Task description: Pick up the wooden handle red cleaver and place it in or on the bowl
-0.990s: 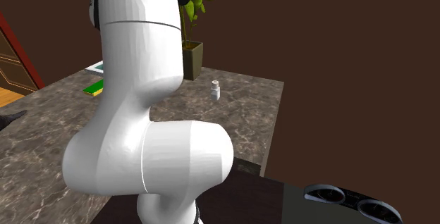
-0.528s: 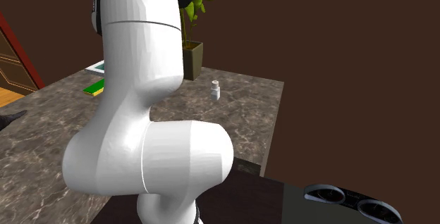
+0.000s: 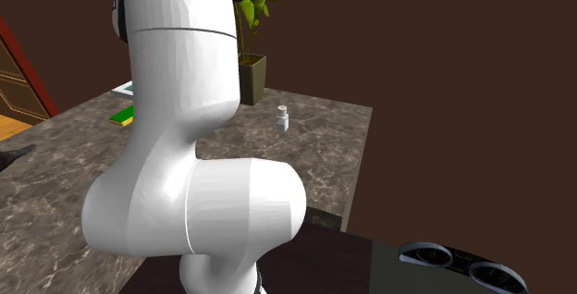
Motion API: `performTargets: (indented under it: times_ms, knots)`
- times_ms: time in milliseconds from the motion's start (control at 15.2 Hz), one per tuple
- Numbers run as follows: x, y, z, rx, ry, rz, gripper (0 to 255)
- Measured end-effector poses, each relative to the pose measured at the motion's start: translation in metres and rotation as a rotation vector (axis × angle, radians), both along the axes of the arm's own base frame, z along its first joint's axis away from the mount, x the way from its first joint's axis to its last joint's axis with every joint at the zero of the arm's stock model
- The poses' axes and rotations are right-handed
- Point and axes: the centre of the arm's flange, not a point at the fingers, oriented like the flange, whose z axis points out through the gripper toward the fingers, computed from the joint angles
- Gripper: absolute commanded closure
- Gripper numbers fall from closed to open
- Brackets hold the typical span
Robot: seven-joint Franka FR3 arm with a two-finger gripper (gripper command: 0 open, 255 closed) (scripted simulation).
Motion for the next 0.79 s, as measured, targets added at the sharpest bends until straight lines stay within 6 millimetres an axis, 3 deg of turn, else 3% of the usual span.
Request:
performTargets:
  times_ms: [132,594,792]
  knots:
    - [-0.01,0.002,0.011,0.003,-0.002,0.006,0]
    - [-0.014,0.0,-0.019,0.003,-0.002,0.007,0]
    - [-0.015,0.001,-0.022,0.003,-0.002,0.007,0]
